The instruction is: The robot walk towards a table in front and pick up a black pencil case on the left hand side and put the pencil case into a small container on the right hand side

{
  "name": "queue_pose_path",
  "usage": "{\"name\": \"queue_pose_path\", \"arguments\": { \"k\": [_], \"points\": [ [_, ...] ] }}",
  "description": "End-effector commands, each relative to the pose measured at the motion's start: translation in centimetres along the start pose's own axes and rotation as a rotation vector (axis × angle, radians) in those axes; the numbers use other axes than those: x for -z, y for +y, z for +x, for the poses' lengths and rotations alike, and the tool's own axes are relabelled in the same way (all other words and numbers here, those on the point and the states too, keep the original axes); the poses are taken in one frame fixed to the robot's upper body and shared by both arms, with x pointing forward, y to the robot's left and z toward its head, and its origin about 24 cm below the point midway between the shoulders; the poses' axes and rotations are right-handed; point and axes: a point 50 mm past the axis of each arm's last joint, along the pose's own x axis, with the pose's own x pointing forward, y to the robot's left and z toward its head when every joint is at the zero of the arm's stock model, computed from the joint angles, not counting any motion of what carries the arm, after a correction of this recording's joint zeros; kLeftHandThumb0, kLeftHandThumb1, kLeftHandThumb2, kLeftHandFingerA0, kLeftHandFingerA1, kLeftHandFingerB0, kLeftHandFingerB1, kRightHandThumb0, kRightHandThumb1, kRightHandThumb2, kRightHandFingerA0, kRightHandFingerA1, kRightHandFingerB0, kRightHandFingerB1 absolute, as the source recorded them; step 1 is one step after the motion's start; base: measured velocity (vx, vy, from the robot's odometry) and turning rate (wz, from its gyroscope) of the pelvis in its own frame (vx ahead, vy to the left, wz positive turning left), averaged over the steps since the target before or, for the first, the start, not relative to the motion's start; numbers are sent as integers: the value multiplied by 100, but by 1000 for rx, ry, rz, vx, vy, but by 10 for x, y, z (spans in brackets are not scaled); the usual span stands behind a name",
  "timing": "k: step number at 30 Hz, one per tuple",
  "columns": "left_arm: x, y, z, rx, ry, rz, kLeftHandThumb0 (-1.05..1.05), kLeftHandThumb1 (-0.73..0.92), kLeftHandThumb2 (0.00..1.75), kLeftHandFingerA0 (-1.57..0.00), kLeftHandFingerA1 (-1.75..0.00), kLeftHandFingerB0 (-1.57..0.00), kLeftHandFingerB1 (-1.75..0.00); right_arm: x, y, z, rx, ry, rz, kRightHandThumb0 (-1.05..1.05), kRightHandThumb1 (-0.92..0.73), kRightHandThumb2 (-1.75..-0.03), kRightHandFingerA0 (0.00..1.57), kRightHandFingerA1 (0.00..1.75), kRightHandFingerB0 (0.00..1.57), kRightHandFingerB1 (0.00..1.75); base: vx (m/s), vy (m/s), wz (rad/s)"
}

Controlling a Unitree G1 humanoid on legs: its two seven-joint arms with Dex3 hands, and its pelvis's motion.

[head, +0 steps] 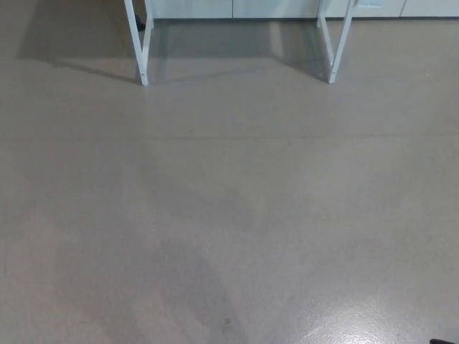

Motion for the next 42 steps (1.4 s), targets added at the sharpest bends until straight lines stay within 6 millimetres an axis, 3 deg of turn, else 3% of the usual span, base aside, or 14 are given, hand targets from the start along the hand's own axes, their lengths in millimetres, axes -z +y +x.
{"name": "queue_pose_path", "arguments": {
  "k": [1,25,33,42],
  "points": [
    [-4,6,-4,25,-57,-2,-37,51,56,-47,-36,-36,-32,0,-6,-3,13,-39,-2,-44,-62,-58,50,43,32,36,0,0,0],
    [-3,5,-4,44,-56,23,-38,52,56,-49,-36,-38,-33,8,-6,-8,21,-33,-3,-40,-65,-59,54,43,33,36,10,32,3],
    [-4,6,-4,52,-42,49,-40,54,57,-49,-36,-36,-32,9,-6,-7,14,-32,2,-39,-66,-60,52,44,33,36,171,290,-20],
    [-5,4,-5,43,-51,53,-37,55,57,-54,-38,-38,-33,9,-5,-7,13,-26,0,-41,-66,-59,53,43,32,36,239,-74,9]
  ]
}}
